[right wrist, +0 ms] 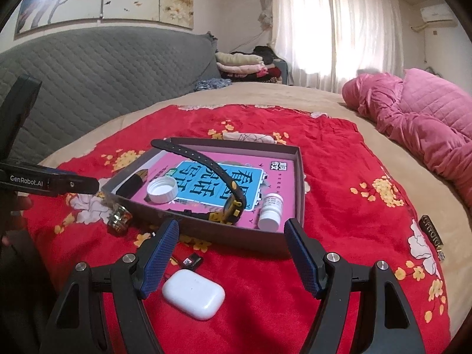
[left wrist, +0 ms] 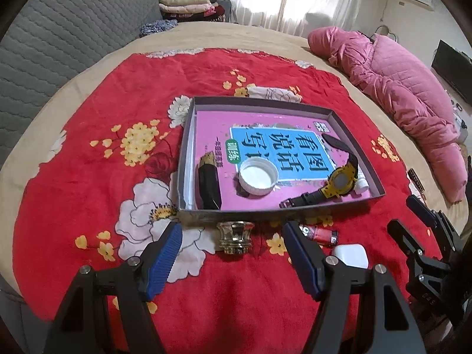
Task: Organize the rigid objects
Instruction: 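Withdraw both open tools from the box toward the earbud case and lighter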
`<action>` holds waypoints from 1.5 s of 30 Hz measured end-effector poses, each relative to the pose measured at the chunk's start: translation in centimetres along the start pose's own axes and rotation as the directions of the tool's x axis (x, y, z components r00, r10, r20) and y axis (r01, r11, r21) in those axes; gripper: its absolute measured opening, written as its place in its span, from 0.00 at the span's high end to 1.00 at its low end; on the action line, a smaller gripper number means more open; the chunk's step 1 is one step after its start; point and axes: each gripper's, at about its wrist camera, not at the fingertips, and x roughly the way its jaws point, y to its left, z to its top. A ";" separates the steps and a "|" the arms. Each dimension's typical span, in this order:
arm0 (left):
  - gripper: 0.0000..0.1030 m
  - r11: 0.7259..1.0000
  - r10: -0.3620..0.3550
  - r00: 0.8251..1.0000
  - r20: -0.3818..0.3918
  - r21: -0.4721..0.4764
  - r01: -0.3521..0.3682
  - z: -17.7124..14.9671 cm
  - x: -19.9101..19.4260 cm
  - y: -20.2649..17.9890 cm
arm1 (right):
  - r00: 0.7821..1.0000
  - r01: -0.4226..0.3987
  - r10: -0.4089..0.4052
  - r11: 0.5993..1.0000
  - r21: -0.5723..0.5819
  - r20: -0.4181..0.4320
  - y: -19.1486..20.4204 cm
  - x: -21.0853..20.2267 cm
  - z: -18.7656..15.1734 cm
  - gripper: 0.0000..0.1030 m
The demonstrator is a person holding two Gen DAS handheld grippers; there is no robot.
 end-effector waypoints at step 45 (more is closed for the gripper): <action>0.31 0.994 -0.056 0.993 -0.104 0.083 0.064 -3.2 1.2 -3.2 | 0.977 -0.045 0.053 0.998 0.044 -0.208 2.1 1.5 -2.1 0.27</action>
